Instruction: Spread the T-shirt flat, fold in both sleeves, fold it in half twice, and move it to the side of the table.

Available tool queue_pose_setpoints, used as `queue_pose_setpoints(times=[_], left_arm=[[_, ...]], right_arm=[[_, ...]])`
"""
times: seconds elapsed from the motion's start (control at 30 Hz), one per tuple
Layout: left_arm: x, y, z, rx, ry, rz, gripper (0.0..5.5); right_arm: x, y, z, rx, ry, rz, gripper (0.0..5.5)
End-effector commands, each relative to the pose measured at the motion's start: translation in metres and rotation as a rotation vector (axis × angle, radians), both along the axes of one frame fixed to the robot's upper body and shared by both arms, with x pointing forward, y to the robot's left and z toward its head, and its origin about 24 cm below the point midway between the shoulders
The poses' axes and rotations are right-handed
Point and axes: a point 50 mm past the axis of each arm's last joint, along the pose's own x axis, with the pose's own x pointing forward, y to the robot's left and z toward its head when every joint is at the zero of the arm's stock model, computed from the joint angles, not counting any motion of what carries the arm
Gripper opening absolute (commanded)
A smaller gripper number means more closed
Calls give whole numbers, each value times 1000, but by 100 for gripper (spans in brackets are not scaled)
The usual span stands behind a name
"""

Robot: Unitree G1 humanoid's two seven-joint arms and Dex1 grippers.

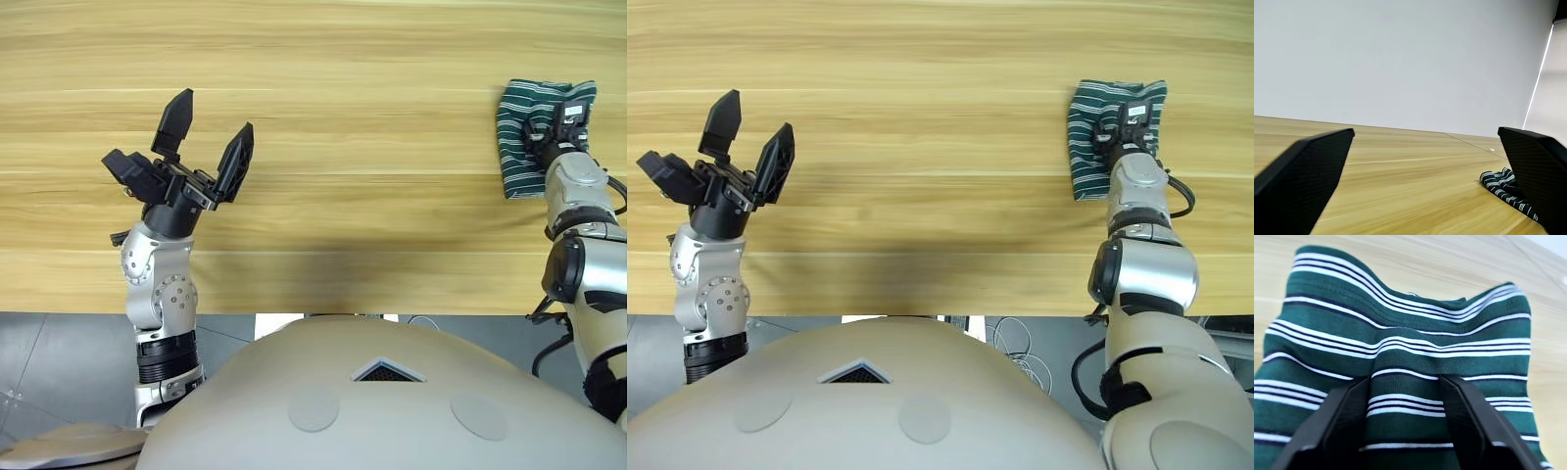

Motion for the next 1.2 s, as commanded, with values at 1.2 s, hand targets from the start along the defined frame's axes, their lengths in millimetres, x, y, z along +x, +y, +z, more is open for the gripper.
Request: queue_pose_setpoints(times=[1.2], left_arm=[[68,37,-66,526,-51,558,538]], right_arm=[[9,99,28,-55,-732,359,259]])
